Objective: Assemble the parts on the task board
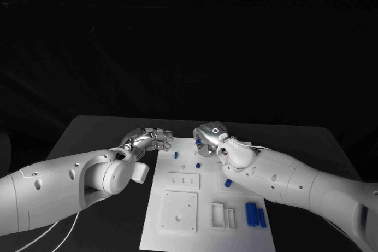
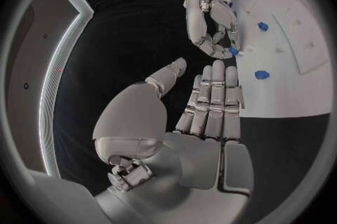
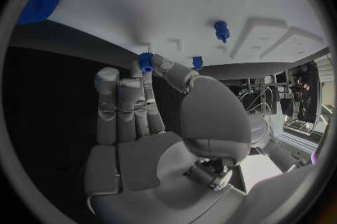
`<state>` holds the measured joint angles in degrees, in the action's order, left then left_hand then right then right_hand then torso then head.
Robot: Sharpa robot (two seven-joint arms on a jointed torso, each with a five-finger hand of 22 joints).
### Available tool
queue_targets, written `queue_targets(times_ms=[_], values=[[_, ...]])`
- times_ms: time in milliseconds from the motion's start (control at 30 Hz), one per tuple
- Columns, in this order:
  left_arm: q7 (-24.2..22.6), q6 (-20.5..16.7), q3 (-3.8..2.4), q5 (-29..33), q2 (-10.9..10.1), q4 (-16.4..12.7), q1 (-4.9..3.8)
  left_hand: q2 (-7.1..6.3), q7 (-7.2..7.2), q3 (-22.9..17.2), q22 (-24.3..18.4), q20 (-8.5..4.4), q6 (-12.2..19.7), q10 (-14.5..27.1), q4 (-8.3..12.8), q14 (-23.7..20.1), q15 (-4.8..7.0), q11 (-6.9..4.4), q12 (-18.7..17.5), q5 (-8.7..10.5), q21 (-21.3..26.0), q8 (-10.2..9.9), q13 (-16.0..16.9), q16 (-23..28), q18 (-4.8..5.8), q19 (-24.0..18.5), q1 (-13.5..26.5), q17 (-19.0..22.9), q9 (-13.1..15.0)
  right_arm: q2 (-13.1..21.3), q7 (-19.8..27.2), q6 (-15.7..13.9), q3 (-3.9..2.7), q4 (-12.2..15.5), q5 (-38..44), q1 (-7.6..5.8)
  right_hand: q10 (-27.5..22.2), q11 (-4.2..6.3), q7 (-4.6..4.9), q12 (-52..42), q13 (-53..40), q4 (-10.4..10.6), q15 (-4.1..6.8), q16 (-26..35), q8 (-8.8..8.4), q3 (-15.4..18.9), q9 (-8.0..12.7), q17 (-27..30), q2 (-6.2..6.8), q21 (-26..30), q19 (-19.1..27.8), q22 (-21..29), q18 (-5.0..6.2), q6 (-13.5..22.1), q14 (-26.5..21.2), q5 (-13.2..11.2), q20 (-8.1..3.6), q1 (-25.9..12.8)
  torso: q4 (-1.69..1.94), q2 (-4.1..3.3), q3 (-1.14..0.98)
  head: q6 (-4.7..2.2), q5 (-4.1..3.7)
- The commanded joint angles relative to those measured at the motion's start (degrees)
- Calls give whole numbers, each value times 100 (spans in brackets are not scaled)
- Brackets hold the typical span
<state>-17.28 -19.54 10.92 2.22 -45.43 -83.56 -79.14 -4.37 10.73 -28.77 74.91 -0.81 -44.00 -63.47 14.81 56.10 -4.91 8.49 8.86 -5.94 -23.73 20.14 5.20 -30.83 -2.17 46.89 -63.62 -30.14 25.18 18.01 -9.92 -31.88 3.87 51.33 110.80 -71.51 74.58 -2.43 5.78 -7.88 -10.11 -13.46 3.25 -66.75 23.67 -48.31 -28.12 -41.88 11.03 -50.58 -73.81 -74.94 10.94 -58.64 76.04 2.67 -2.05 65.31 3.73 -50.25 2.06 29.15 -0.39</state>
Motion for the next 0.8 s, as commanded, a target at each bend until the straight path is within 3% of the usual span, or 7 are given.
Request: queue_targets(times_ms=[33, 800], values=[[-54, 5, -6, 17, 2, -15, -8, -22, 7, -25, 129, -29, -14, 36, 3, 19, 27, -11, -33, 28, -27, 1, 8, -11, -112, -12, 32, -6, -7, -7, 54, 383, 28, -19, 37, 48, 136, 47, 1, -31, -683, 9, 120, -35, 3, -35, 2, 8, -2, -39, -78, -110, 406, -41, -98, 13, -112, 43, 0, -2, -1, 1, -1], [-54, 4, -6, 17, 6, -6, -8, -24, 7, -27, 128, -29, -12, 39, 5, 19, 27, -10, -35, 28, -33, 3, 9, -9, -112, -15, 35, -10, -10, -11, 64, 643, 28, -31, -3, 48, 118, 40, 5, -11, -716, 37, 113, -37, -16, -51, -7, 21, 22, -40, -65, -107, 406, -33, -104, 14, -105, 24, 0, -2, 3, 25, -5]])
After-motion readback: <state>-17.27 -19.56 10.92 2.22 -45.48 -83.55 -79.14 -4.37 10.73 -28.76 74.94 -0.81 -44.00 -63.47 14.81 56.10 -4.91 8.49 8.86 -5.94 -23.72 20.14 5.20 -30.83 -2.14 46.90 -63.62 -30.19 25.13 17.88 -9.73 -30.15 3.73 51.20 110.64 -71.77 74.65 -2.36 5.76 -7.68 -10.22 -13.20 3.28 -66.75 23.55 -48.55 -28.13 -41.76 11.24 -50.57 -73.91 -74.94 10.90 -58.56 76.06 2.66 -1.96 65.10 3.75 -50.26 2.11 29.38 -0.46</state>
